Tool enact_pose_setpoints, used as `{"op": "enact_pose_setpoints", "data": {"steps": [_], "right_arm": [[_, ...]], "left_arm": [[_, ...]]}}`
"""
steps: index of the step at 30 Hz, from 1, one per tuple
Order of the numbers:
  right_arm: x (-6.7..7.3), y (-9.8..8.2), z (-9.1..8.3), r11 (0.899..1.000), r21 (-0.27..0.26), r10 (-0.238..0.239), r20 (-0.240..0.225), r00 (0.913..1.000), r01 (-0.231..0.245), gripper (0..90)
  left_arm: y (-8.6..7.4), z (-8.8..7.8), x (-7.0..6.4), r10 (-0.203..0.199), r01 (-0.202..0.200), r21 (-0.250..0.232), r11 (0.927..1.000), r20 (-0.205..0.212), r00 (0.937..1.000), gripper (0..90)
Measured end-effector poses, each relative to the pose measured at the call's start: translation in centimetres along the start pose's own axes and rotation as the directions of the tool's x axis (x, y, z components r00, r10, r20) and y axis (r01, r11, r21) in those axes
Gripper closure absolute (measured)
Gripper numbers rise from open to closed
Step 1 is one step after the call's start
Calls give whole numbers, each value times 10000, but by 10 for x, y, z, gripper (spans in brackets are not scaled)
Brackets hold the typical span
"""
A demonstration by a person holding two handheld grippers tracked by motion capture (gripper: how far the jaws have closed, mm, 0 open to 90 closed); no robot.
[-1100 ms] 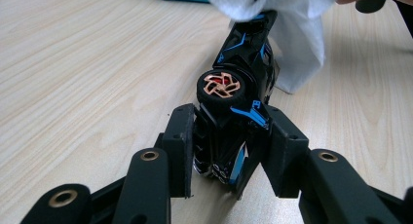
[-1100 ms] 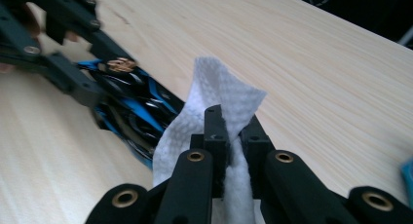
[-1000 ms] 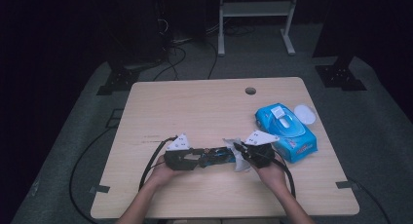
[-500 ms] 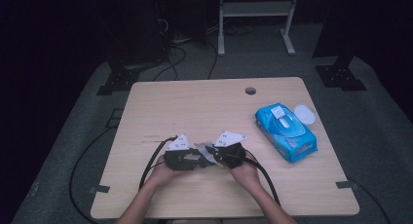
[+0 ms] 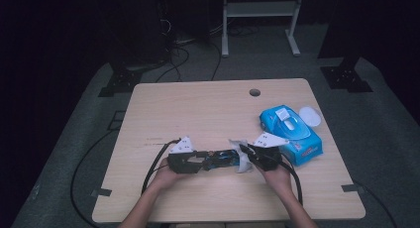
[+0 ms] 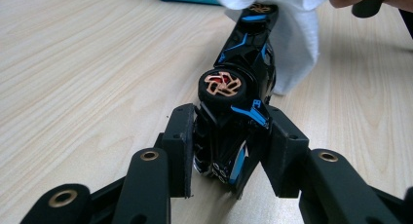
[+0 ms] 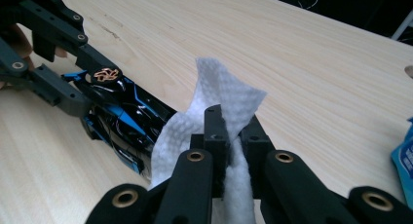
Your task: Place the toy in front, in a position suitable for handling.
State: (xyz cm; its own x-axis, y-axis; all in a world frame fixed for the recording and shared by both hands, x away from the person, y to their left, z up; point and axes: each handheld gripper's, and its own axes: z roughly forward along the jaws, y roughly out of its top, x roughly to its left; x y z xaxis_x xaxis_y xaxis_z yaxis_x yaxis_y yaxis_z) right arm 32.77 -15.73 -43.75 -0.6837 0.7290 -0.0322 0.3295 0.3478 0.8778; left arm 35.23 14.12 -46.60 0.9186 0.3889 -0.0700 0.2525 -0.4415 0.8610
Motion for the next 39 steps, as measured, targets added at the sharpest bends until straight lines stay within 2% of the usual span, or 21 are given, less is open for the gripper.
{"op": "enact_pose_setpoints", "data": {"steps": [3,4,7,14,16,19,21,23,25,26,31,34,36,39], "right_arm": [[3,0,-2,9995,81,-318,168,9994,317,846],[4,1,-2,9995,117,-283,157,9995,281,846],[6,3,1,9996,140,-265,63,9996,264,846],[24,10,12,9971,107,-749,-276,9968,752,846],[23,10,10,9966,198,-797,-255,9965,802,845],[14,2,-1,9963,240,-825,84,9966,823,846],[6,-2,-8,9978,197,-636,172,9978,632,845],[-1,-4,-14,9975,426,-591,570,9966,567,845],[-5,-5,-17,9992,266,-308,474,9984,296,845],[-3,-4,-18,9994,187,-314,426,9986,306,845],[12,5,-11,9977,145,-658,-150,9977,660,845],[10,3,-8,9969,367,-696,-119,9975,700,845],[4,-1,-9,9989,324,-328,-221,9992,335,845],[4,1,-9,9987,442,-236,-180,9996,244,844]], "left_arm": [[0,0,0,-10,10,7,10000,-6,10000,597],[0,0,0,-18,18,10,10000,-10,10000,597],[0,0,0,-13,13,8,10000,-7,10000,597],[0,-1,0,-16,16,25,10000,-29,10000,598],[0,-1,0,2,-2,35,10000,-42,10000,598],[0,-1,0,15,-15,36,10000,-54,10000,598],[0,0,0,-15,15,25,10000,-33,10000,598],[0,0,0,-10,10,32,10000,-26,10000,598],[0,0,0,-15,16,28,10000,-41,10000,598],[0,0,0,-18,18,31,10000,-33,10000,597],[0,0,1,-84,84,27,10000,-43,10000,596],[0,-1,1,-116,116,28,9999,-38,9999,596],[0,-1,1,-137,138,24,9999,-31,9999,595],[0,0,2,-184,184,-3,9998,-45,9998,595]]}}
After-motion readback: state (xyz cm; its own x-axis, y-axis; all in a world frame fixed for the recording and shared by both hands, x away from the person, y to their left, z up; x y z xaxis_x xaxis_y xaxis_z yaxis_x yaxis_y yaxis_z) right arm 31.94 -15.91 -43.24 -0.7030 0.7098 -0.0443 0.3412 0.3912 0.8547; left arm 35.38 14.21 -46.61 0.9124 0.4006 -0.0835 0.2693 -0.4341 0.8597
